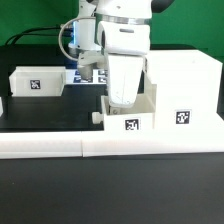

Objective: Assemble drawer

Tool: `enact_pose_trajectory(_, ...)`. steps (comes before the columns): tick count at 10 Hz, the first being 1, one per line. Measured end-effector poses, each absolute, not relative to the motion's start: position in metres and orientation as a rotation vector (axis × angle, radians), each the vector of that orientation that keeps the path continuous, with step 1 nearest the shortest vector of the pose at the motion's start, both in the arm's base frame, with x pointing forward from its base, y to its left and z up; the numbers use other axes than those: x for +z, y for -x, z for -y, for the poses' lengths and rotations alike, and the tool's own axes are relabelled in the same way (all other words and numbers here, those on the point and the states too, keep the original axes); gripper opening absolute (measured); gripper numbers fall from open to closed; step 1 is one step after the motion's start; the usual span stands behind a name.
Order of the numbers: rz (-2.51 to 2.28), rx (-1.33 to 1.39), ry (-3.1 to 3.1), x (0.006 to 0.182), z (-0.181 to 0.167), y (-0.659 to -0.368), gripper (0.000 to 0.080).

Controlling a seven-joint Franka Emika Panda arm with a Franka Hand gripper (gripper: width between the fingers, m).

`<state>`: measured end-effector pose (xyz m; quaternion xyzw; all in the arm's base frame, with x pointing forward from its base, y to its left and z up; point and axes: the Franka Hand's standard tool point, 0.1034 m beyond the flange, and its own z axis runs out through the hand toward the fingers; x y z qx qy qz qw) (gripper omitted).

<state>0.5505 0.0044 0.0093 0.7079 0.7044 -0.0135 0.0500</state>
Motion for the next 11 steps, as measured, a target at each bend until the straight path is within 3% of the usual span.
enact_pose_trajectory(11,-2.19,-0.066,-2.076,0.0093,-0.0095,-0.5516,0.0042)
